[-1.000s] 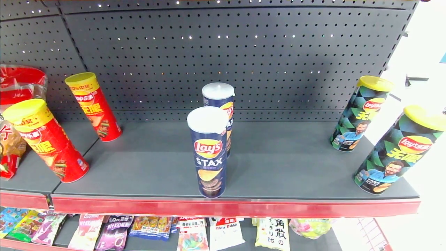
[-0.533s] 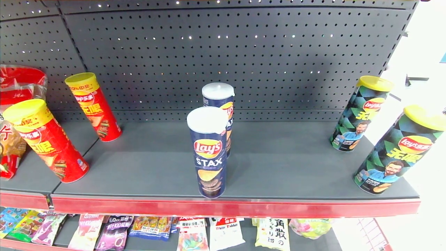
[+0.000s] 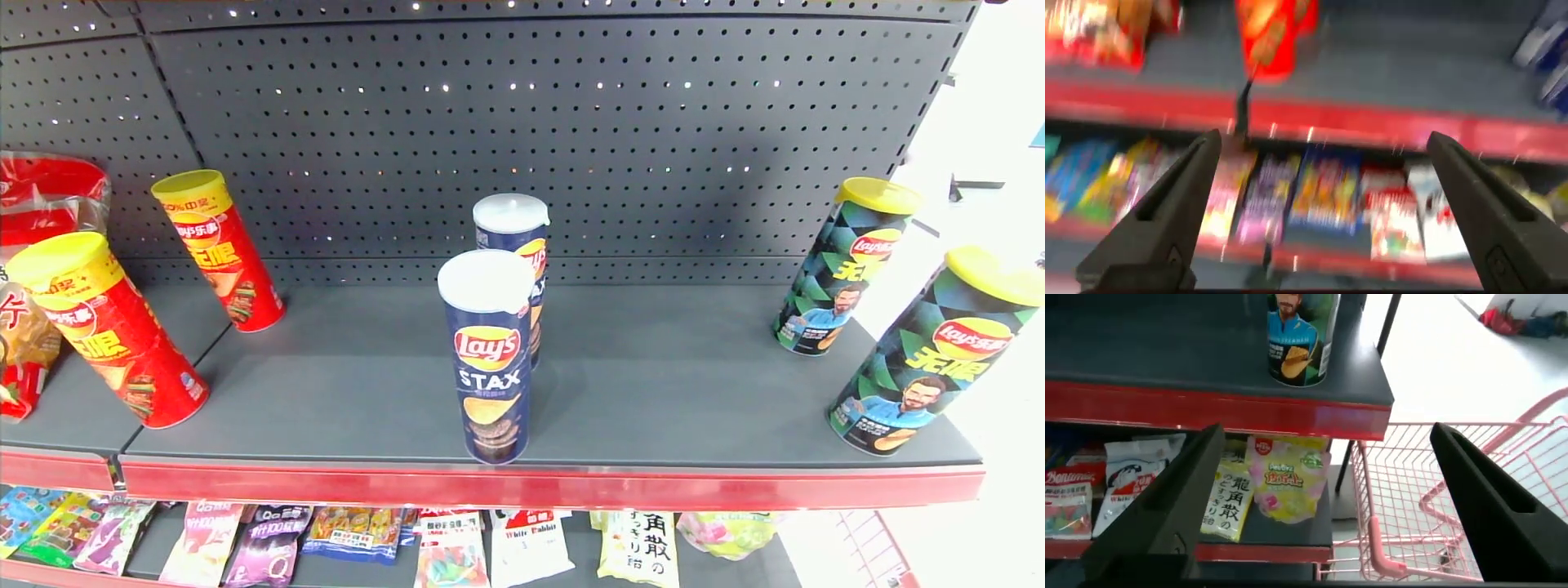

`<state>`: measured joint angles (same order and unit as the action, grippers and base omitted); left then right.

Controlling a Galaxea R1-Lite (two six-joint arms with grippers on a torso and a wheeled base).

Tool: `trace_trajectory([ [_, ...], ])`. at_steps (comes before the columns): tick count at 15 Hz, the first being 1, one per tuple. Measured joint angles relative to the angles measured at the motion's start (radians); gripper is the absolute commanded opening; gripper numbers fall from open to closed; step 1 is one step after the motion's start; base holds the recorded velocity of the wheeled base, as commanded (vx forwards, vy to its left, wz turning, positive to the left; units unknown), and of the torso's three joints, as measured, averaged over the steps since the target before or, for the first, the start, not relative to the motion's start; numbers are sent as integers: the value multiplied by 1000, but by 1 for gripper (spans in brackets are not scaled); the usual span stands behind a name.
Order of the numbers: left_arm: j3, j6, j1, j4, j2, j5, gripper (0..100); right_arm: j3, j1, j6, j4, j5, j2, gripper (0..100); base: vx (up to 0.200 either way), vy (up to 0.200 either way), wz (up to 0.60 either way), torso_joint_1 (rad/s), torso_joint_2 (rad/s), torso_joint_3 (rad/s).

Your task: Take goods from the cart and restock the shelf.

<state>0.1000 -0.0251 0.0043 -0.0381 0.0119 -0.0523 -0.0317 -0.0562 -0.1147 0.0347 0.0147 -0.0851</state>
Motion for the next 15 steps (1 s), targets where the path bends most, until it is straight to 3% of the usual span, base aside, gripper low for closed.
trace_trajectory([
  [1, -49, 9, -1, 60, -5, 19, 100, 9, 5, 1, 1, 13, 2, 100, 0, 0, 0, 0, 0, 0],
  [3, -86, 23, -3, 36, -10, 50, 100, 15, 24, 11, -4, 31, 18, 100, 0, 0, 0, 0, 0, 0],
  [6, -97, 25, -3, 36, -12, 46, 100, 16, 43, 49, -15, -83, 55, 100, 0, 0, 0, 0, 0, 0],
  [9, -98, 27, -3, 36, -13, 41, 100, 17, 50, 32, -4, -103, 76, 100, 0, 0, 0, 0, 0, 0],
  [13, -98, 26, -3, 36, -14, 41, 100, 27, 53, 82, -31, 11, 81, 100, 0, 0, 0, 0, 0, 0],
  [15, -98, 26, -3, 36, -14, 42, 100, 30, 53, 90, -31, 11, 82, 100, 0, 0, 0, 0, 0, 0],
])
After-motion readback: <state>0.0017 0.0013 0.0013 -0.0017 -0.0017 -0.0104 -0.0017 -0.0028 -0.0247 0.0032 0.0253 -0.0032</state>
